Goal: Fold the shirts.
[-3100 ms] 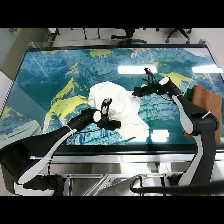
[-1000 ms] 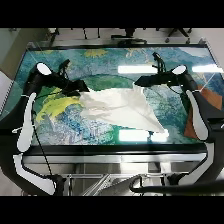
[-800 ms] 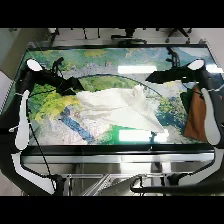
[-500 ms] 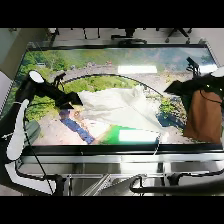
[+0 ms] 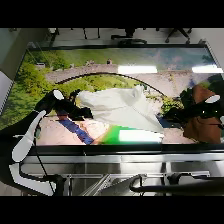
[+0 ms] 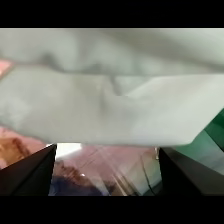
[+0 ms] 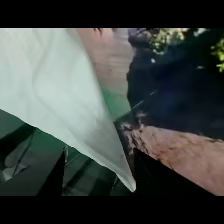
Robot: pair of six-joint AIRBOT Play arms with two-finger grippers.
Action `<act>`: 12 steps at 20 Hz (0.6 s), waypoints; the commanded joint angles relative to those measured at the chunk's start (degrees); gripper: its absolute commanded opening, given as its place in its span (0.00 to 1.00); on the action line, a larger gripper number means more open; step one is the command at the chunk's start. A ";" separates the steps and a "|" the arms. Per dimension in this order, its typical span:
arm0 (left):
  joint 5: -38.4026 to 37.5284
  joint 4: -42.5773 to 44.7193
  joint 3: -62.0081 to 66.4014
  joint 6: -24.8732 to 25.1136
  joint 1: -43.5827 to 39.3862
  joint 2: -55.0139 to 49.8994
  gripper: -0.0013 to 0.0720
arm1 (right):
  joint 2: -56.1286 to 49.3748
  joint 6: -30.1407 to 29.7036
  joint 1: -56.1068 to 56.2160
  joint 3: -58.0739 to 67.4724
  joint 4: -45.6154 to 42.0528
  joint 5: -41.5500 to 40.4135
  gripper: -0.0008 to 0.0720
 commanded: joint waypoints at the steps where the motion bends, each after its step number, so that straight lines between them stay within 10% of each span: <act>1: 1.16 0.85 4.59 -0.50 -2.67 -4.66 0.98 | -1.79 -0.76 2.97 -3.15 -1.16 -2.10 0.68; 3: -0.39 0.90 7.50 -0.70 -3.58 -6.86 0.98 | -3.41 -0.98 5.90 -3.15 -1.20 -2.34 0.67; 6: -3.89 0.87 11.02 -0.85 -3.80 -9.53 0.38 | -4.74 -0.96 9.33 -3.13 -1.18 -3.45 0.66; 8: -4.28 0.79 11.37 -0.85 -3.80 -9.62 0.04 | -4.66 -2.10 10.10 -3.10 -0.46 -3.41 0.20; 12: -4.22 0.61 11.32 -0.85 -3.80 -6.47 0.04 | -2.73 -2.05 10.23 -2.51 2.54 -2.14 0.04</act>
